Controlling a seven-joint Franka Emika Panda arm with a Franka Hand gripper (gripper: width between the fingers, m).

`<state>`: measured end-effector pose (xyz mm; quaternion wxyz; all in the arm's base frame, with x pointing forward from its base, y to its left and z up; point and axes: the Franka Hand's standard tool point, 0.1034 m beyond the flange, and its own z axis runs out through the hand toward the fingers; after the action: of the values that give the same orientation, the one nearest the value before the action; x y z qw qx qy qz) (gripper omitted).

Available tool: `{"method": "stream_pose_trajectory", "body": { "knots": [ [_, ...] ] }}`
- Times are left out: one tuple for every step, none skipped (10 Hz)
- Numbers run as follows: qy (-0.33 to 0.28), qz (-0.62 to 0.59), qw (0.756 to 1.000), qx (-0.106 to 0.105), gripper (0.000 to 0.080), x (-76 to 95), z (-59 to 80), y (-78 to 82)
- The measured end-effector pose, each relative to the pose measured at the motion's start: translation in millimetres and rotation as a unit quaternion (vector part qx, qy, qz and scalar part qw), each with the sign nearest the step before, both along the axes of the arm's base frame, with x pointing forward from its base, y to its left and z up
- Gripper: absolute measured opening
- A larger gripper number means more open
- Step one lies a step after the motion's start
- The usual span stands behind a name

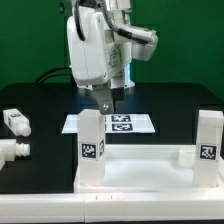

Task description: Assemble desk

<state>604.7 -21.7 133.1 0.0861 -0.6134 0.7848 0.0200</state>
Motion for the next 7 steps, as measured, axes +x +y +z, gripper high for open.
{"method": "stream_pose_trajectory", "body": {
  "knots": [
    [0.0,0.017,1.0,0.0,0.0649,-7.2,0.3,8.9],
    [0.0,0.036,0.999,-0.004,0.0649,-26.9,-6.9,17.8],
    [0.014,0.04,0.999,-0.007,0.0649,-52.9,-20.1,26.4],
    [0.029,0.04,0.999,-0.008,0.0649,-57.8,-19.9,30.5],
    [0.026,0.04,0.999,-0.008,0.0649,-54.8,-19.5,29.2],
    [0.027,0.041,0.999,-0.009,0.0649,-55.4,-20.5,29.5],
    [0.027,0.041,0.999,-0.009,0.0649,-55.4,-20.6,29.7]
  ]
}}
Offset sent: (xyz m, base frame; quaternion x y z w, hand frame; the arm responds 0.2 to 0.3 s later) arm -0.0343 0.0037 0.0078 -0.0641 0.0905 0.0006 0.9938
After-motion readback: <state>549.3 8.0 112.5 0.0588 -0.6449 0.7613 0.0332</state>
